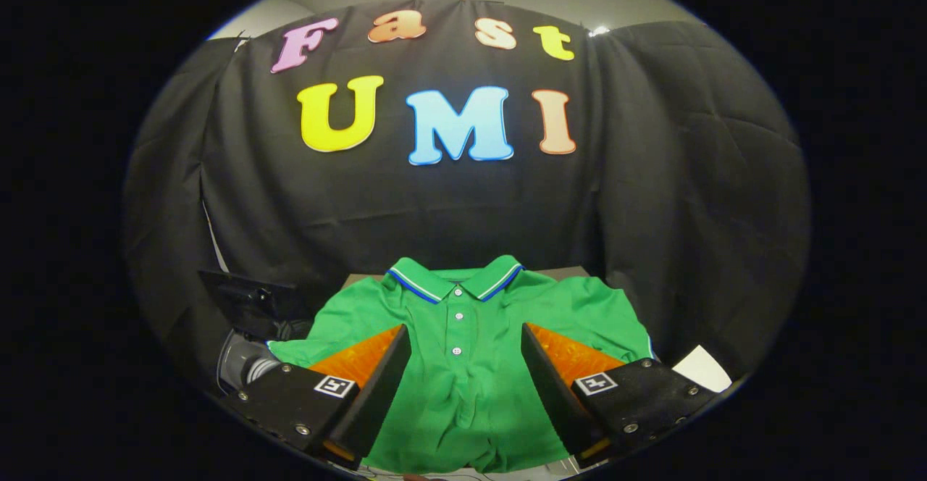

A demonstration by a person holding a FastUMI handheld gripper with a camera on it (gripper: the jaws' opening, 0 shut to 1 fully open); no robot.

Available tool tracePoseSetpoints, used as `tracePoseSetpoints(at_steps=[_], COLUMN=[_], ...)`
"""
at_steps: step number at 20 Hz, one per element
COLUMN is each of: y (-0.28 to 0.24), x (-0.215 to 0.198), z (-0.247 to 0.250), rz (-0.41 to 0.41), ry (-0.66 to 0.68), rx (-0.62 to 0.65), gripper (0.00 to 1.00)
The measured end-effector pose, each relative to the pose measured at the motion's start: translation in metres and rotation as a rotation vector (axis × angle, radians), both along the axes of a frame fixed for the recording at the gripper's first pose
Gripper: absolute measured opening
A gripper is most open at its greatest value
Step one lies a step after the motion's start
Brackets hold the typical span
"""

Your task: Put the clothes into the washing machine and then close the washing machine lid.

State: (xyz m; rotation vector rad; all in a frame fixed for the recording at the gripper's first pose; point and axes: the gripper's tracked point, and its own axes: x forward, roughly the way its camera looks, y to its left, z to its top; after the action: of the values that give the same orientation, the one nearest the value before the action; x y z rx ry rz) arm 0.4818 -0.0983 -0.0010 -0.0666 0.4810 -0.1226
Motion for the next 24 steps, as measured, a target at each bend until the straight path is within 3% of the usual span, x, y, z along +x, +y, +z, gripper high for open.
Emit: tracePoseSetpoints(at_steps=[11, 20, 24], y=[-0.002, -0.004, -0.003], x=[0.015, 0.015, 0.015], z=[-0.058, -0.057, -0.057], rz=[0.048, 0.039, 0.043], ry=[0.231, 0.250, 0.242], rx=[0.048, 0.046, 0.036], gripper=[0.95, 0.94, 0.87])
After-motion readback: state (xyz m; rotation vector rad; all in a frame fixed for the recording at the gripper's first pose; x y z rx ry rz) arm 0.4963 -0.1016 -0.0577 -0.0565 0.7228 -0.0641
